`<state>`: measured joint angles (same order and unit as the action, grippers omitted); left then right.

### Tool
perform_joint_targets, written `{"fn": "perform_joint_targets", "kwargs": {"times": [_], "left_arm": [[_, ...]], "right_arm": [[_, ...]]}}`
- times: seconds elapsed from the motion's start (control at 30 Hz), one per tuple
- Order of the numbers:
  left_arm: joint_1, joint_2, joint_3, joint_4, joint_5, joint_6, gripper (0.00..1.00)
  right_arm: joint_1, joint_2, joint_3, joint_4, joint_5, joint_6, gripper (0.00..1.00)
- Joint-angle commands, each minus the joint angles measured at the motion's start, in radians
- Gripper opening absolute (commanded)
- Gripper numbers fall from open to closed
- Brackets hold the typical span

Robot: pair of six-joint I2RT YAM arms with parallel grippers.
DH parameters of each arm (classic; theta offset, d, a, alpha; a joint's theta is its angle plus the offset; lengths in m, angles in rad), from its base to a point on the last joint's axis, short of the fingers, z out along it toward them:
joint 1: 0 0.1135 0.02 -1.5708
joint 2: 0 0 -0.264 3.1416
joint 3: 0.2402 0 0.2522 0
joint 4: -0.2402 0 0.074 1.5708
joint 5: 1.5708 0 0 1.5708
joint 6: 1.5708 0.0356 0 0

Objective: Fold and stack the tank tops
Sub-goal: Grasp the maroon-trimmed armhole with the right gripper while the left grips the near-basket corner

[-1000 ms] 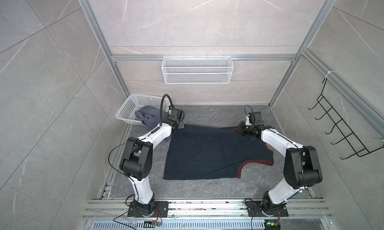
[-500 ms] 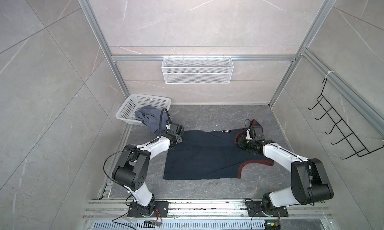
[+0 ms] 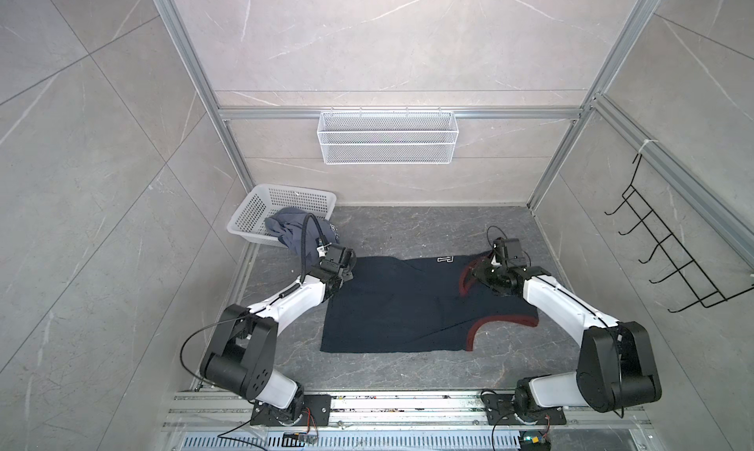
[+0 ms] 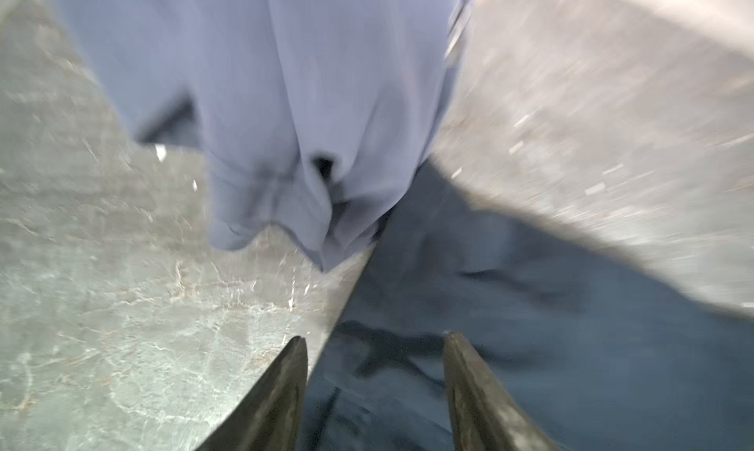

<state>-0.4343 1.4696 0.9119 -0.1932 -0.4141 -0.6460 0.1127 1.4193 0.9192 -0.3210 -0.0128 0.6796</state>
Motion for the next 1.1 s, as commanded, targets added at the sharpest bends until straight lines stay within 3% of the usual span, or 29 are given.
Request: {"fn": "perform_joint_targets", "kwargs": {"times": [0.0, 0.2, 0.5, 0.73, 0.9, 1.07], "left_arm": [[-0.006, 0.016, 0.072, 0.019, 0.067, 0.048, 0.58], [-0.005, 0.239, 0.226, 0.003, 0.233, 0.089, 0.61], [0.000, 0.380, 0.269, 0.029, 0.249, 0.086, 0.63], [0.006, 0.397, 0.262, 0.031, 0.239, 0.080, 0.64], [0.011, 0.408, 0.261, 0.025, 0.231, 0.070, 0.64], [0.024, 0.436, 0.267, 0.005, 0.224, 0.050, 0.64]], "right_arm": [[-0.061, 0.047, 0.046, -0.050, 0.093, 0.014, 0.53], [-0.113, 0.265, 0.226, -0.036, 0.168, 0.049, 0.57], [-0.134, 0.556, 0.571, -0.207, 0.328, 0.040, 0.54], [-0.143, 0.666, 0.711, -0.292, 0.340, 0.023, 0.43], [-0.150, 0.693, 0.732, -0.307, 0.344, 0.028, 0.39], [-0.188, 0.660, 0.679, -0.285, 0.343, 0.045, 0.24]]}}
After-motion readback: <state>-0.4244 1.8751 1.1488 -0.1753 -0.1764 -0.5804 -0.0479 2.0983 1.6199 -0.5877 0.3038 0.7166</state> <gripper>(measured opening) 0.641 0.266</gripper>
